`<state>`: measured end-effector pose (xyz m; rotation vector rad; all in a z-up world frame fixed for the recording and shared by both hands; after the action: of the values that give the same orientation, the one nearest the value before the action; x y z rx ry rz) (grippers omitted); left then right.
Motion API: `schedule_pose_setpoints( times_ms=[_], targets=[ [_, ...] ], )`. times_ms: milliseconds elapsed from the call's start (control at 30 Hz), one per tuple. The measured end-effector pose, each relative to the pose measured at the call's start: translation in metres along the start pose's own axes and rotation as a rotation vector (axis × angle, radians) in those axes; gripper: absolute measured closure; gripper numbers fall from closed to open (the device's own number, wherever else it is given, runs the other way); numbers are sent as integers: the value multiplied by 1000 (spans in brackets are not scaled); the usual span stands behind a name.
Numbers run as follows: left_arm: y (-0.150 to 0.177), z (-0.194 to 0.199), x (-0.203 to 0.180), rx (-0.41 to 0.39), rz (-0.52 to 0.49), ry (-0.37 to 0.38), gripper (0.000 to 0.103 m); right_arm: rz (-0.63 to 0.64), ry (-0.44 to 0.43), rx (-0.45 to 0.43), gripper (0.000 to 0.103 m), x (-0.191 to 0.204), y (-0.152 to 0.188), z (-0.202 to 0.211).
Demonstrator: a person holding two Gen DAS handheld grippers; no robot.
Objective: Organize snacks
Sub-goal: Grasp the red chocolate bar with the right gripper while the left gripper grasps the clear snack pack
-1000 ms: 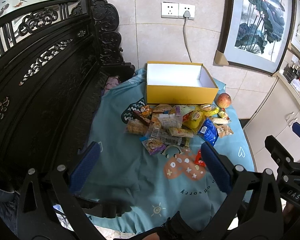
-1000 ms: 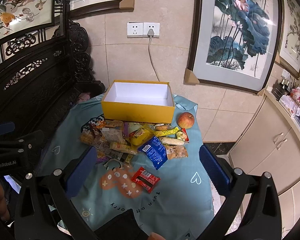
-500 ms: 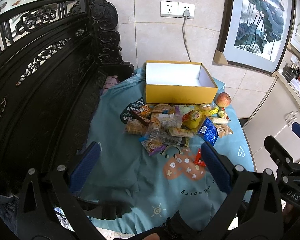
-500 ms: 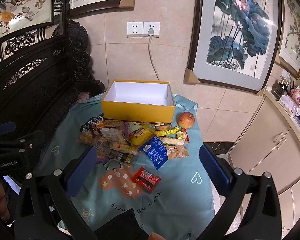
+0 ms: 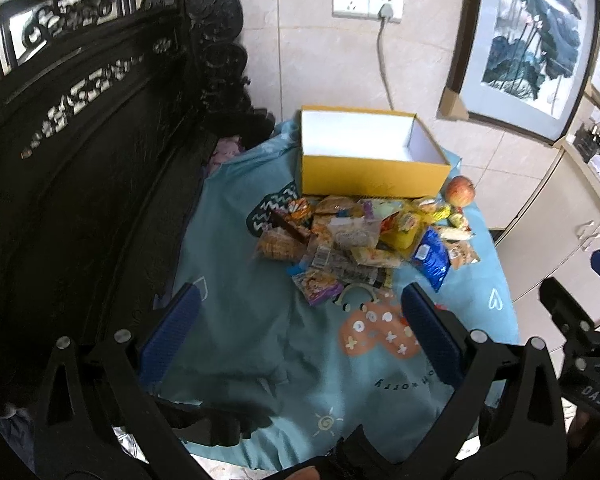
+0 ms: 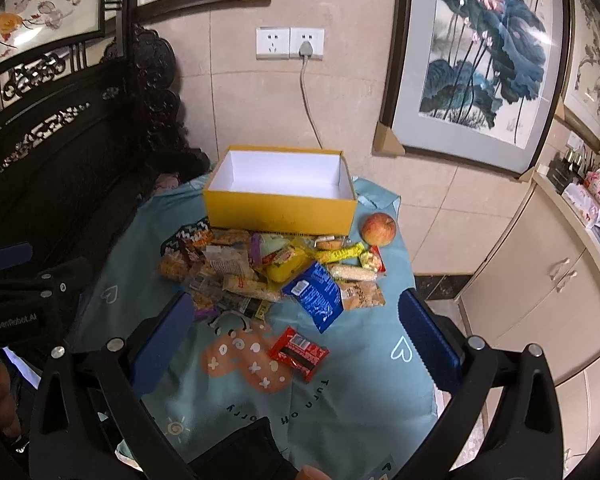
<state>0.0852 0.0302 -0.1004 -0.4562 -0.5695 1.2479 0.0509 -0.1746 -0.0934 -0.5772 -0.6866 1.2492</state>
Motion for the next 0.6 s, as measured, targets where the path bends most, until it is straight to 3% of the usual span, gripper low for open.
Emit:
schedule_pose_setpoints(
  times_ms=[167, 267, 433, 600],
  targets=[
    [19, -47, 5, 73, -5, 4, 2, 23, -21, 118, 1, -6, 25, -40],
    [37, -85, 2, 139, -9, 11, 2, 31, -88, 208, 1, -17, 50, -78],
    [64, -139, -6, 220, -2, -11, 2, 138, -102, 280, 2, -31, 86, -132],
    [68, -172, -19, 213, 11, 0, 2, 197, -161, 343, 4, -43, 112, -179]
  ],
)
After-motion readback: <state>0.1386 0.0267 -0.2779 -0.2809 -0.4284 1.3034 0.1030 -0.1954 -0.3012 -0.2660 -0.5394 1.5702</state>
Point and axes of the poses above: each gripper's, at about its wrist camera, not at the fingertips, and z roughly against the way its jaws point, x to its left, y to its underside, the point moved 8 cm from there along -z, roughly the way its jaws point, and after that the axes turned 14 degrees about -z, right-handed, at the moved point
